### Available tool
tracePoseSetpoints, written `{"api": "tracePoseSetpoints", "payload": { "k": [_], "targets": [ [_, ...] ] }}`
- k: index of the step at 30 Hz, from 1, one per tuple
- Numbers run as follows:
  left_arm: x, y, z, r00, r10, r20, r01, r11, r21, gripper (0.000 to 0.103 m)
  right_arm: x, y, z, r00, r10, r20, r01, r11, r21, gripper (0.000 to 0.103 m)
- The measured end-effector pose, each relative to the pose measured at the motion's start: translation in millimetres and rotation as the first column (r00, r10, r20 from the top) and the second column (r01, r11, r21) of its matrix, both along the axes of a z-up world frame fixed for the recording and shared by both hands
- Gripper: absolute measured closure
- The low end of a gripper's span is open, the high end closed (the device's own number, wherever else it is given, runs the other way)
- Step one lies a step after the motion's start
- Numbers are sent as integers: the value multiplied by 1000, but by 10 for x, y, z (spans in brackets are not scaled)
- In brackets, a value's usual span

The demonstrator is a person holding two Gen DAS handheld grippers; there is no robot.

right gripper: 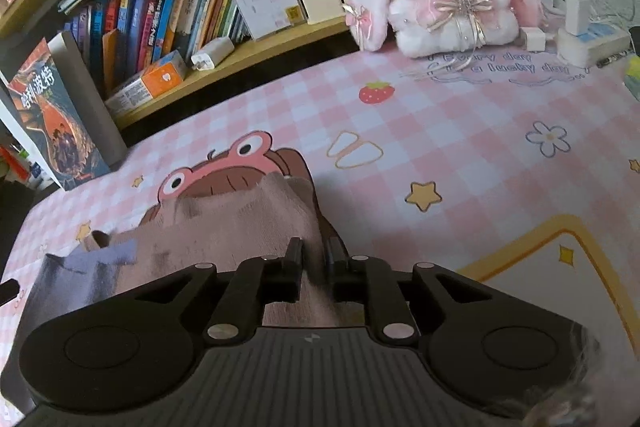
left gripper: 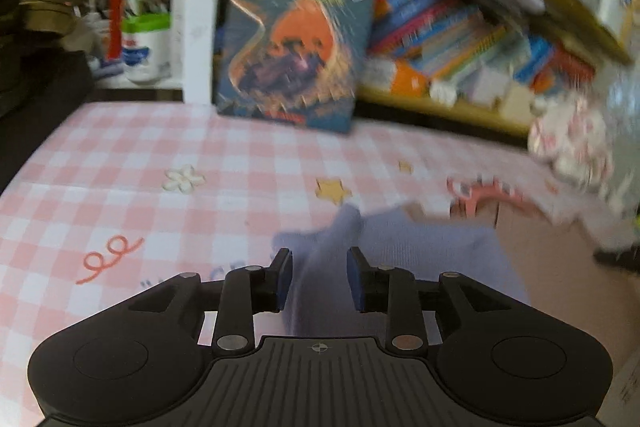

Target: Fold clothes

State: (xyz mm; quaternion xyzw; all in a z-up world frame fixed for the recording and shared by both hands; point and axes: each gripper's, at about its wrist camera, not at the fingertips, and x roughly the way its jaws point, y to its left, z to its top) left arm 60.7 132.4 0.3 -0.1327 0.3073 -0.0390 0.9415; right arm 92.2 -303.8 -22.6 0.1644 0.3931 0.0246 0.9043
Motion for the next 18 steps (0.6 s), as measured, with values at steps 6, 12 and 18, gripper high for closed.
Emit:
{"api": "tracePoseSetpoints", "payload": {
  "k": [6,12,18],
  "targets": [
    [-39,-22,26,1000,-26,6,26,1000,-12,100,6,21,-8,1000,-1,-2,1,1000,-11,95],
    [74,35,-268,991,-17,-129,15,1000,-15,99,-39,-1,30,999,-29,23,29,1000,4,96],
    [68,-15,-320,993,-10,-114,13,1000,24,91,28,135,-58,1000,11,-7,-12,996,-86,95]
  ]
}}
